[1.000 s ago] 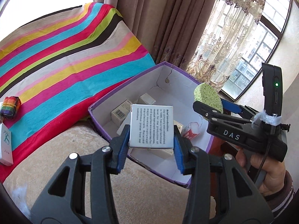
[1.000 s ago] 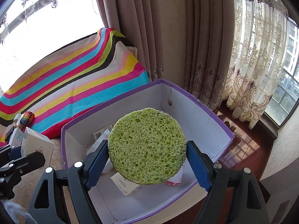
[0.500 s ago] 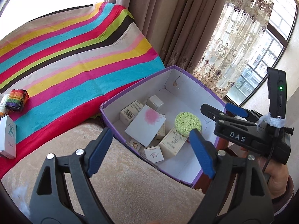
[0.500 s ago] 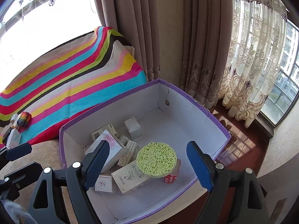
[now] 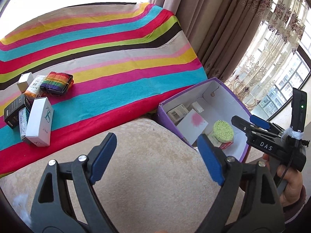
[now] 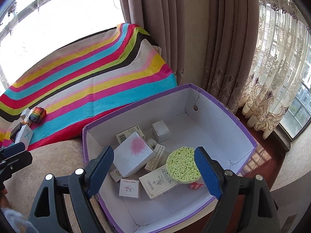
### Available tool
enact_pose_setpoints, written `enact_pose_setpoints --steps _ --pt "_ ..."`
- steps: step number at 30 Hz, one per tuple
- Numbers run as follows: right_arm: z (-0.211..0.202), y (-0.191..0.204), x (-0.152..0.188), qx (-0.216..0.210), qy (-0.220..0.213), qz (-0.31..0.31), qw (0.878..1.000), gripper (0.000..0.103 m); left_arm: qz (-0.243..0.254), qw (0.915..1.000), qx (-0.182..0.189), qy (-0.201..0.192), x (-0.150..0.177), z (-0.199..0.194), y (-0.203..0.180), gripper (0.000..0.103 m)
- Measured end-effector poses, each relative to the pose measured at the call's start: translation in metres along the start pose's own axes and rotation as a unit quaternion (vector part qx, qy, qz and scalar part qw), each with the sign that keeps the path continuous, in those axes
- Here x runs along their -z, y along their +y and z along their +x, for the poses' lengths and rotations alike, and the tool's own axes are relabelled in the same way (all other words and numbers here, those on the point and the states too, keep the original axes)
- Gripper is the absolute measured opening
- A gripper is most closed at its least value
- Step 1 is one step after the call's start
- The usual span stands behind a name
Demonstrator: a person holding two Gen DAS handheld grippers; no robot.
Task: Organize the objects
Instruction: 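Move both grippers back toward the remaining items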
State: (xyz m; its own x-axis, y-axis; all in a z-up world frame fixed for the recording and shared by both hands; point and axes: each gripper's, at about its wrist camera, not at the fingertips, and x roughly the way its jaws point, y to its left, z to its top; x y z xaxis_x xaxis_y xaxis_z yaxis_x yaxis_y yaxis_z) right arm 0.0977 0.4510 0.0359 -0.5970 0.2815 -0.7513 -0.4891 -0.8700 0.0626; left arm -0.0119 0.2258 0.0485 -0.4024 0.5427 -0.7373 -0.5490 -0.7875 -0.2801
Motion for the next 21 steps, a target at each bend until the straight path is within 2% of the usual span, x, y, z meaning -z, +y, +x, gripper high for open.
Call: enact_pose_setpoints --steps 4,9,14,19,21 --pt "0.001 0.026 0.002 -0.014 0.008 -0.023 1.0 0.086 -0.046 0.9987 -0.008 -0.018 0.005 -0.019 0.039 0.087" --pt "0.002 0.065 0.006 -0.041 0.017 -0.057 0.997 0.086 -0.112 0.9922 -0.039 -0.039 0.013 -0.042 0.096 0.087" --pt "0.005 0.099 0.01 -0.067 0.024 -0.084 0.994 0.086 -0.177 0.9801 -0.079 -0.042 0.02 -0.058 0.153 0.087" --pt "0.007 0.13 0.012 -0.079 0.028 -0.115 0.99 0.086 -0.22 0.9643 -0.14 -0.048 0.018 -0.071 0.2 0.094" --pt "0.007 0.138 0.012 -0.084 0.027 -0.121 0.989 0.086 -0.233 0.96 -0.149 -0.048 0.012 -0.072 0.215 0.097"
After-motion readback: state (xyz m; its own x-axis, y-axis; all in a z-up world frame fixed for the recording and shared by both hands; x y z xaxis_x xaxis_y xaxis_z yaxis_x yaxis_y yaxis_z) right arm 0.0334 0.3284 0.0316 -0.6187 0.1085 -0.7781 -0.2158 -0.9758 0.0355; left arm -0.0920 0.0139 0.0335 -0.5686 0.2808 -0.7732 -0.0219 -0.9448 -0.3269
